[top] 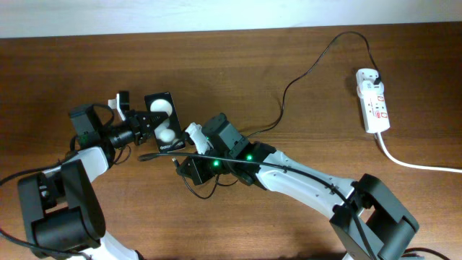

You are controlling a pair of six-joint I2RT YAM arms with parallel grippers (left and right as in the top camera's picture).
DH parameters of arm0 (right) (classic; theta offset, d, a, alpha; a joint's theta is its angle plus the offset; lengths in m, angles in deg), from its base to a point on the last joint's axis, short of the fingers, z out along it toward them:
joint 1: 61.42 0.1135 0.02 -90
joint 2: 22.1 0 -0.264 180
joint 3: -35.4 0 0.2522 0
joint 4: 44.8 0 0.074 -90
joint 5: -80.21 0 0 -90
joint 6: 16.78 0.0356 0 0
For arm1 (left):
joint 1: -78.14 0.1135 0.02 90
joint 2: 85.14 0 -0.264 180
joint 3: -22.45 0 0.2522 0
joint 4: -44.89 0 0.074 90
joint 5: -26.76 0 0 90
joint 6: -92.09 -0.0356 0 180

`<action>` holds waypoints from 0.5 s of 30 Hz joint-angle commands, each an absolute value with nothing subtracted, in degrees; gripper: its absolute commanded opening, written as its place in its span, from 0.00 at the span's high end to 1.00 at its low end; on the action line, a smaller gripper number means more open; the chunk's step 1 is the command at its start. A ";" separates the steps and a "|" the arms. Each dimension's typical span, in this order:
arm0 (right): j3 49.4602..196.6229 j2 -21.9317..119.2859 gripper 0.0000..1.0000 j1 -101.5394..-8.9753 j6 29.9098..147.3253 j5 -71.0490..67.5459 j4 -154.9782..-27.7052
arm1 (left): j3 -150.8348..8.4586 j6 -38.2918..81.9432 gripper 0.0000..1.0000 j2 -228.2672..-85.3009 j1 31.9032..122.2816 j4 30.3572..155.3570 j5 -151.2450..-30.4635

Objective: Plug charger to phone and switch on socket
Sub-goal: 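Lift the plug with the right gripper and carry it to the phone's bottom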

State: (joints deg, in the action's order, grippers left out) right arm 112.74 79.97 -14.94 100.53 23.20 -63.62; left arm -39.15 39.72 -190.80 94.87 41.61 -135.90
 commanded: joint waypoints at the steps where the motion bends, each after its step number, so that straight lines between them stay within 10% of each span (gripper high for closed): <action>1: 112.43 79.53 0.96 -15.05 101.16 22.43 -63.42 | -39.15 40.48 1.00 -191.09 94.70 41.11 -138.07; 15: 112.43 79.53 0.96 -16.56 101.16 18.96 -66.72 | -39.15 42.78 1.00 -191.09 94.63 41.11 -138.04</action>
State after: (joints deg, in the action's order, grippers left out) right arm 112.74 79.97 -16.30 101.32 21.76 -65.58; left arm -39.15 41.18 -190.80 94.87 41.61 -135.92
